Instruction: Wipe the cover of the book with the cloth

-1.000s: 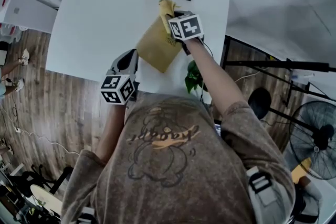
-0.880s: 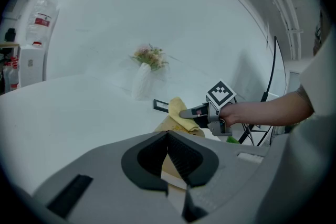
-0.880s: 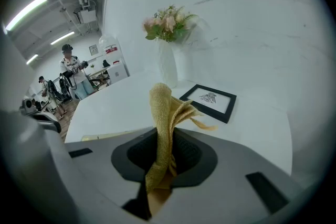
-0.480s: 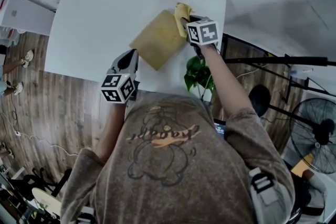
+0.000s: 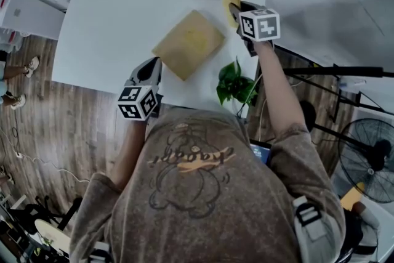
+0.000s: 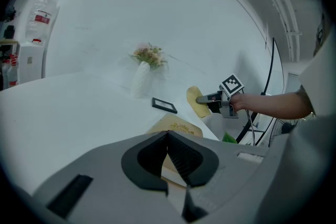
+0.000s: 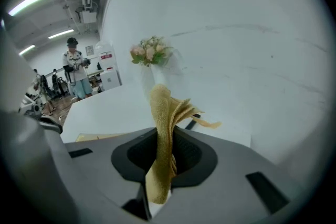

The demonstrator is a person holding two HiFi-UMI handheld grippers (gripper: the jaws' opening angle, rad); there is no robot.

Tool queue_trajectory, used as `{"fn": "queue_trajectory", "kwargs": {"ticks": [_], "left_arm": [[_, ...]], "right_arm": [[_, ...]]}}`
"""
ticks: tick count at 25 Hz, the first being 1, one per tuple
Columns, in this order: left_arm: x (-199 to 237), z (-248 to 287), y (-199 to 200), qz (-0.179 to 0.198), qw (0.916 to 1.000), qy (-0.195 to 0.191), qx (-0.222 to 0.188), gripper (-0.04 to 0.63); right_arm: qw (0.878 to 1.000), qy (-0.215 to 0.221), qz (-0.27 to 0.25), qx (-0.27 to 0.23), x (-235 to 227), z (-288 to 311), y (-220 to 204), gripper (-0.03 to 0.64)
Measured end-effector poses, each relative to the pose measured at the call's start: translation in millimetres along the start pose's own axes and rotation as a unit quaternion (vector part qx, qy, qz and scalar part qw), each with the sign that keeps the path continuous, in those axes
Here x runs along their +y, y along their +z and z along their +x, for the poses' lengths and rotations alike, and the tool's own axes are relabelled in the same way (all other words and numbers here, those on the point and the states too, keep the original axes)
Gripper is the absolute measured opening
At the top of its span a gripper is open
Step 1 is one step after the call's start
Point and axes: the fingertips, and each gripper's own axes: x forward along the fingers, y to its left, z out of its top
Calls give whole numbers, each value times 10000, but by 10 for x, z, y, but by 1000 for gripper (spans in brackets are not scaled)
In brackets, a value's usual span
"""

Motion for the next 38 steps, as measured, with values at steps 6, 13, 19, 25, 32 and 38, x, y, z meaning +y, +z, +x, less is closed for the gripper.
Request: {"fn": "queue_trajectory", "kwargs": {"ticks": [6, 13, 19, 25, 32, 38], "left_arm": [[4, -5, 18, -15, 10000, 24, -27, 3], [71, -78, -33, -156, 9998, 110, 3, 3], [108, -77, -62, -220, 9997, 98, 11, 3], [49, -80, -28, -162, 9999, 38, -35, 3], [-38, -249, -52, -84, 9999, 47, -106, 3], [-158, -473, -199, -69, 9999, 27, -131, 3]], "right_arm": [[9907, 998, -873, 291, 756, 336, -9, 64], [9735, 1279, -1640, 950, 1183, 590, -322, 64], [9650, 1600, -1760, 1108, 1381, 570, -474, 64], [9620, 1783, -1727, 1135, 1519, 458, -617, 65], [9592, 1844, -1789, 1181, 1671, 310, -792, 66], [9591, 1898, -1738, 1181, 1909, 104, -957, 66]]}}
